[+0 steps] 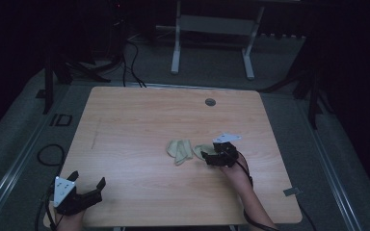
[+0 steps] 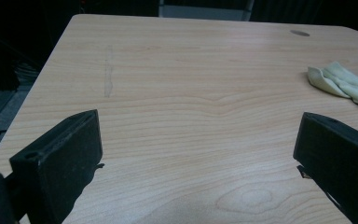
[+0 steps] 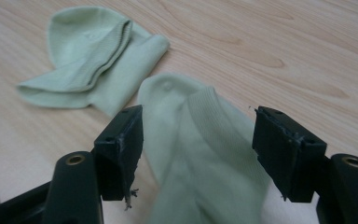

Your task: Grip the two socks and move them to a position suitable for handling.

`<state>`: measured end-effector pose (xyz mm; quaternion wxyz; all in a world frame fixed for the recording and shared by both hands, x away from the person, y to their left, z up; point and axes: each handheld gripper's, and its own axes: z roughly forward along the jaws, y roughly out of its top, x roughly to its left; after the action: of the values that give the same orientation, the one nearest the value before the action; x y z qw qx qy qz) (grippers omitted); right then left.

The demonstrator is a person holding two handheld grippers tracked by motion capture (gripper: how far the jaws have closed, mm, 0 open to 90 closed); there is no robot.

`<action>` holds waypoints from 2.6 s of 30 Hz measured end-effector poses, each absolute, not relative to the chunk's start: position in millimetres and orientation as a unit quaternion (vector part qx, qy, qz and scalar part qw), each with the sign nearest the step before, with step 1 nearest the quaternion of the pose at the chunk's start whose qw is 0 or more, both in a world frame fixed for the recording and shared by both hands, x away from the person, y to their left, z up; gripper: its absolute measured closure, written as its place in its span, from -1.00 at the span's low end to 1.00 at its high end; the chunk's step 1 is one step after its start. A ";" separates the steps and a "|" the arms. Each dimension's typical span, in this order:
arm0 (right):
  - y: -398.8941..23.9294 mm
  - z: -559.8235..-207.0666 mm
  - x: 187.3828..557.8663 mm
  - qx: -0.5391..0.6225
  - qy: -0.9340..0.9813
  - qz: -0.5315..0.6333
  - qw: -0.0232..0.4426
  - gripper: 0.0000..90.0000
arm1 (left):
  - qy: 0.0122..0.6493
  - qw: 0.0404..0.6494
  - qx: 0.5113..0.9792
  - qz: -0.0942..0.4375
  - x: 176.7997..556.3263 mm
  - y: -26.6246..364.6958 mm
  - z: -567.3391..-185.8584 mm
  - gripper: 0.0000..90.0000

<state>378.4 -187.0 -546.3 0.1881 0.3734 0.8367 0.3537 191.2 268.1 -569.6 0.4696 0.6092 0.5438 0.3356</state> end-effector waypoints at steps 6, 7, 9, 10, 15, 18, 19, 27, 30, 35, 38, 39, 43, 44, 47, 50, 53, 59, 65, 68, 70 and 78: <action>-174.0 -561.5 383.0 0.366 0.850 0.328 0.188 -0.06 | 0.546 0.471 0.607 0.335 190.3 269.6 -569.9 -0.97; -174.5 -562.2 383.1 0.371 0.847 0.333 0.184 -0.06 | 0.546 0.469 0.608 0.335 190.2 269.8 -570.1 -0.97; -175.9 -562.6 382.7 0.375 0.844 0.337 0.185 0.09 | 0.546 0.469 0.609 0.334 190.2 269.6 -570.5 -0.97; -176.5 -562.5 382.7 0.377 0.842 0.336 0.188 0.14 | 0.547 0.468 0.609 0.334 190.1 269.3 -570.5 -0.97; -177.5 -561.7 381.4 0.377 0.842 0.334 0.194 0.57 | 0.545 0.468 0.611 0.334 190.5 268.2 -570.4 -0.97; -176.5 -560.9 381.0 0.372 0.845 0.327 0.200 0.70 | 0.545 0.466 0.613 0.332 191.9 267.2 -571.0 -0.97; -175.7 -560.3 380.7 0.370 0.847 0.324 0.204 0.72 | 0.544 0.466 0.614 0.331 192.3 266.8 -571.1 -0.97; -180.6 -542.4 371.3 0.371 0.845 0.329 0.198 0.77 | 0.542 0.468 0.614 0.333 192.6 266.1 -570.4 -0.97; -184.8 -533.2 363.1 0.367 0.847 0.334 0.193 0.77 | 0.542 0.466 0.615 0.333 192.7 265.8 -570.5 -0.97; -189.3 -520.8 346.1 0.366 0.844 0.341 0.191 0.77 | 0.539 0.465 0.618 0.334 193.0 264.7 -570.1 -0.97; -190.0 -513.8 335.2 0.361 0.845 0.345 0.191 0.77 | 0.539 0.464 0.619 0.333 193.4 263.9 -570.7 -0.97; -190.1 -511.4 331.5 0.359 0.845 0.348 0.190 0.77 | 0.539 0.464 0.619 0.332 193.7 263.8 -570.8 -0.97; -187.7 -501.2 317.0 0.345 0.848 0.354 0.190 0.77 | 0.538 0.463 0.622 0.332 195.2 263.0 -571.6 -0.97; -186.6 -498.6 313.4 0.340 0.850 0.354 0.193 0.77 | 0.537 0.463 0.622 0.332 195.5 262.9 -571.7 -0.97; -183.1 -490.5 302.6 0.325 0.853 0.359 0.194 0.77 | 0.537 0.461 0.624 0.332 195.7 262.5 -571.7 -0.97; -179.4 -484.7 292.9 0.313 0.855 0.367 0.189 0.77 | 0.537 0.460 0.625 0.332 195.8 262.3 -572.3 -0.97; -173.7 -481.8 281.9 0.299 0.860 0.370 0.185 0.77 | 0.536 0.458 0.627 0.330 195.9 262.4 -573.0 -0.97; -165.1 -483.8 263.1 0.279 0.865 0.377 0.176 0.77 | 0.537 0.459 0.625 0.332 193.4 262.9 -572.4 -0.97; -154.0 -497.3 245.8 0.253 0.876 0.379 0.160 0.76 | 0.538 0.460 0.623 0.334 191.7 263.2 -571.3 -0.97; -148.7 -505.6 242.9 0.245 0.880 0.375 0.157 0.76 | 0.538 0.459 0.623 0.334 191.2 262.4 -570.9 -0.97; -144.4 -513.8 242.6 0.234 0.883 0.374 0.157 0.76 | 0.538 0.459 0.623 0.334 190.9 261.8 -570.6 -0.97; -137.0 -539.8 255.2 0.226 0.891 0.360 0.159 0.76 | 0.534 0.464 0.626 0.327 192.6 259.3 -570.6 -0.97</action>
<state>255.2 -137.0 -539.8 0.1591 0.2259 0.8910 0.3603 192.6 259.3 -570.6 0.4643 0.6259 0.5344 0.3274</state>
